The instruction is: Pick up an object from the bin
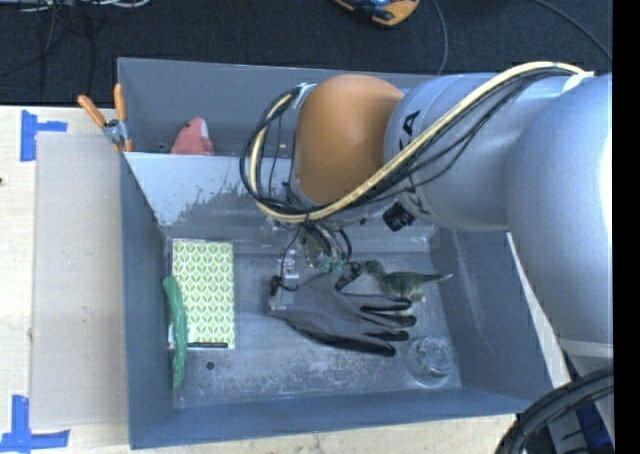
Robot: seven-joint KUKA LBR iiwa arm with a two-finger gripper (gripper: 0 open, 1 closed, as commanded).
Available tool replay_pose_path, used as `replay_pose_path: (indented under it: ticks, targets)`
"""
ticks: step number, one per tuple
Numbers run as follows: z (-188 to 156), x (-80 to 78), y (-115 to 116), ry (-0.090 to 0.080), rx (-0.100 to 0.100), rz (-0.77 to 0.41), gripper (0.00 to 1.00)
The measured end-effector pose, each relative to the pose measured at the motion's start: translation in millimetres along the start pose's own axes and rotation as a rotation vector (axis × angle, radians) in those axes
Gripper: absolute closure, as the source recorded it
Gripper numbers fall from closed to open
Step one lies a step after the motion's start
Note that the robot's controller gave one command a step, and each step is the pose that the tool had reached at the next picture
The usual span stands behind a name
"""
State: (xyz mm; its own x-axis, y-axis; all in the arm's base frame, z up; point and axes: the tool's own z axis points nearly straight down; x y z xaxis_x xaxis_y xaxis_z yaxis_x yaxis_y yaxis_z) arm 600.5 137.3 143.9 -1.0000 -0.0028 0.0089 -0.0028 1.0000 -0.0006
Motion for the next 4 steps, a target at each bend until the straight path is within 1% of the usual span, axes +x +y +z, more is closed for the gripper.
replay_pose_path:
  ticks: [1,2,3,4]
  targets:
    - [-5.0,-1.7,-1.1,-0.007,-0.001,0.005,1.0]
    - [-5.0,-1.7,-1.2,-0.007,-0.001,0.005,0.0]
    - [-4.9,-1.7,-1.2,-0.007,-0.001,0.005,0.0]
    - [-0.5,2.1,-0.7,-0.016,-0.003,0.003,0.0]
